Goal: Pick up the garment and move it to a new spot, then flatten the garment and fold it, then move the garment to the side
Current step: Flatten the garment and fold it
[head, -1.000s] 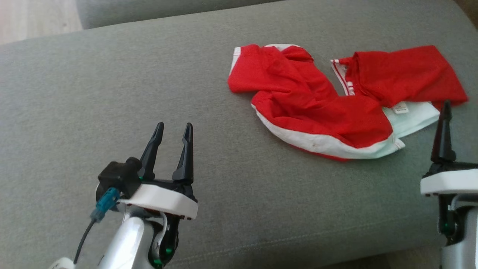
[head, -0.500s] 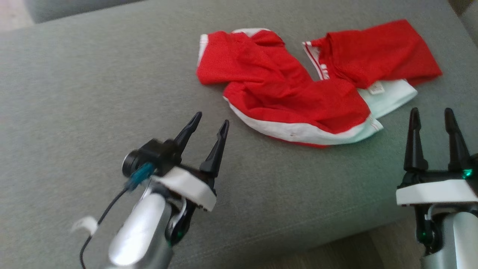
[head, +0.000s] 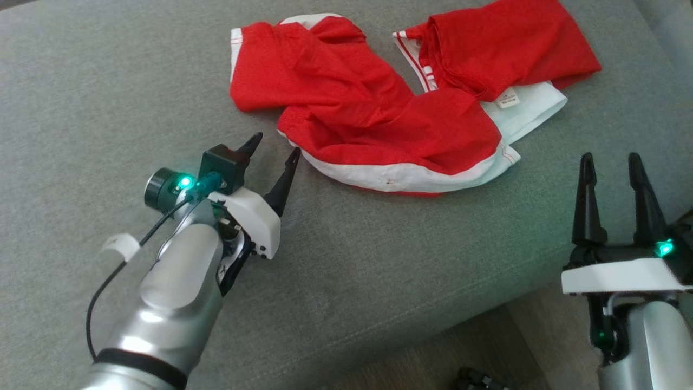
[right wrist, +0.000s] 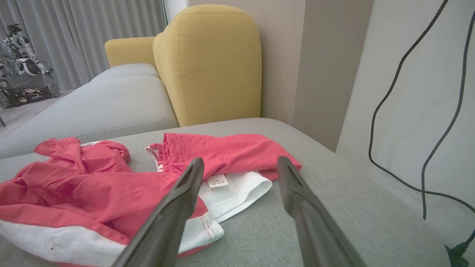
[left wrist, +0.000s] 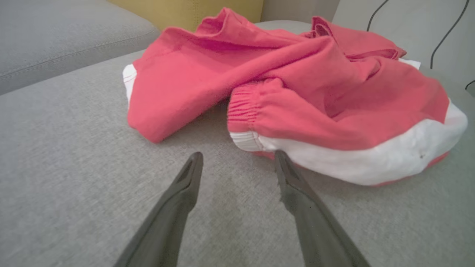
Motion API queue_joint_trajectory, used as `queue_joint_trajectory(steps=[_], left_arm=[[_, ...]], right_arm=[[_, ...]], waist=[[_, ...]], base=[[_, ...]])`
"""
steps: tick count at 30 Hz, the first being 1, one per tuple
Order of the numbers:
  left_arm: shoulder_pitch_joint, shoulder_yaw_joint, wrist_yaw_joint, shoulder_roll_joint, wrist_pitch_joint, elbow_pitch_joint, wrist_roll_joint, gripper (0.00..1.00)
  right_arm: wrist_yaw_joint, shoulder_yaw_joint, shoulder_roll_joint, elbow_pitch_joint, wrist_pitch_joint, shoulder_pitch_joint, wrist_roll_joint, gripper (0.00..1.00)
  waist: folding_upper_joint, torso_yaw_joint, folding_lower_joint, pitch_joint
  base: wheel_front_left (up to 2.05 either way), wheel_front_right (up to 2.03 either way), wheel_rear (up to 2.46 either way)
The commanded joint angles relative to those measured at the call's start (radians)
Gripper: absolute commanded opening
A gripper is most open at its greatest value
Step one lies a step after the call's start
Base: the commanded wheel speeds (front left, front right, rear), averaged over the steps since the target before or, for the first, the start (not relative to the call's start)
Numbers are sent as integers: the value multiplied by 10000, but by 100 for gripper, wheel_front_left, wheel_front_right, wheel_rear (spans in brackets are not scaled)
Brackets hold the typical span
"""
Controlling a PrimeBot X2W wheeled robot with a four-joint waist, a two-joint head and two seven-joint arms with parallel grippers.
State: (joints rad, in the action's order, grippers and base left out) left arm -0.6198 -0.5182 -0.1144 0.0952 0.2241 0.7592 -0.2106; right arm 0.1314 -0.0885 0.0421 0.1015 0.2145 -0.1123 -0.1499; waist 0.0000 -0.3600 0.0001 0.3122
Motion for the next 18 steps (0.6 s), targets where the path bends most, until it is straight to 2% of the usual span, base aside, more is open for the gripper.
queue_joint_trajectory(steps=[1, 7, 18], left_arm=[[-438, 170, -14, 135, 150, -189, -5, 100], [-887, -11, -105, 100, 315, 135, -181, 100], [-1025, -287, -155, 235, 374, -397, -358, 100]], right_arm=[[-7, 232, 82, -269, 154, -270, -74, 100], [-7, 261, 82, -99, 246, -343, -90, 100], [-7, 336, 82, 168, 336, -441, -38, 100]], waist=[[0, -47, -1, 48], [0, -133, -1, 163], [0, -210, -1, 258]], base=[[0, 0, 0], [0, 0, 0], [0, 0, 0]])
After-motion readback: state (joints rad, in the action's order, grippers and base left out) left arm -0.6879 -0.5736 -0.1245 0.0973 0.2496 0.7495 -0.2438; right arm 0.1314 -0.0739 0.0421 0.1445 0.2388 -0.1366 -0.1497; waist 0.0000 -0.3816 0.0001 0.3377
